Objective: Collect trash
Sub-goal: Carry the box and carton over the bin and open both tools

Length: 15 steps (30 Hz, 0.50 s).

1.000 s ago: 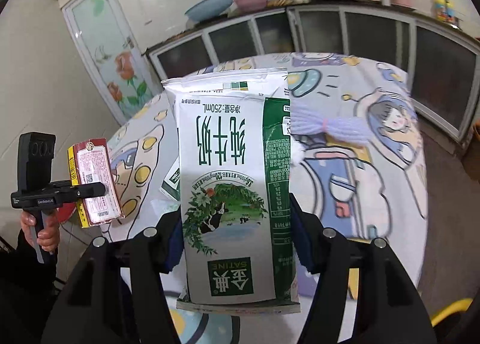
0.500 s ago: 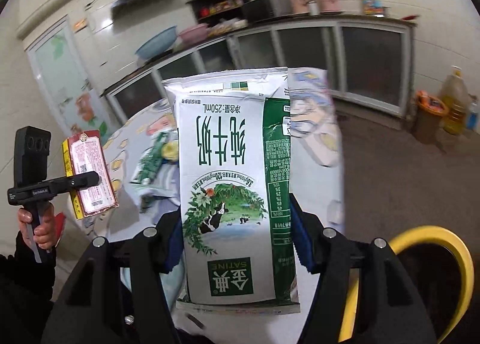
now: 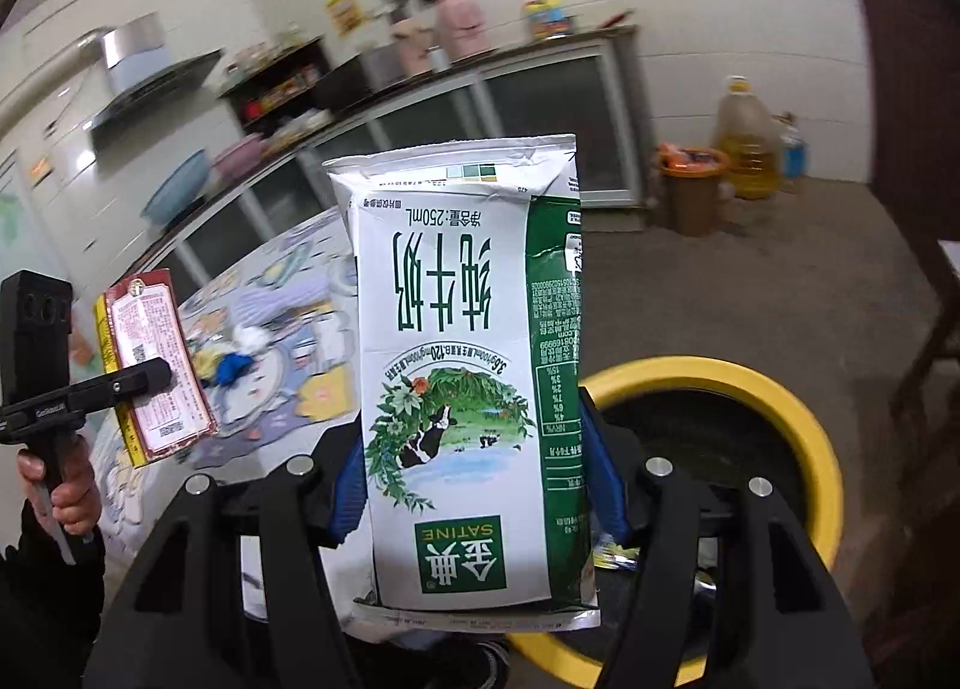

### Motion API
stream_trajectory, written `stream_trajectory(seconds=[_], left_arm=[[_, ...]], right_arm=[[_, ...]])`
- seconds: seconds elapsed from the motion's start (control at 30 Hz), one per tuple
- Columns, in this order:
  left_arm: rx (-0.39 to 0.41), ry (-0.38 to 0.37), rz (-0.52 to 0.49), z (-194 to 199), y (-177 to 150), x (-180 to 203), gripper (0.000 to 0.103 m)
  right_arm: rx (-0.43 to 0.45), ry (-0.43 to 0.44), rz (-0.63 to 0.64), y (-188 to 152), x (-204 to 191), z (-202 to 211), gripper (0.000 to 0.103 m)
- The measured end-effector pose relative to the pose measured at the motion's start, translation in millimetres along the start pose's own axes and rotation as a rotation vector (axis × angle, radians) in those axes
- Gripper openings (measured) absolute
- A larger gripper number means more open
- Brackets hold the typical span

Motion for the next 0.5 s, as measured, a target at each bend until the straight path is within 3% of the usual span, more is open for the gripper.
stream_trajectory(seconds=[0.23,0.5], left_arm=[[-0.070,-0.064,-0.074,-65.3,8.3,58.2,0.025],[-0.134,-0.103,-0.152,-125.5,1.8,115.4,0.025]], right_arm=[[0.007,-0.116,-0.092,-17.1,58.3,9.5,0.058],[-0.010,-0.180,-0.172,-40.6,94.0,4.9,0.058]])
Point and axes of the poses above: each gripper's, at about its wrist camera, not at the fingertips, and z roughly against the way its jaws point, x to its right, y to its top, the point moved 9 cm from there along -z, roughly the way its jaws point, and after that the axes turned 8 degrees about y, right-handed, at the moved point
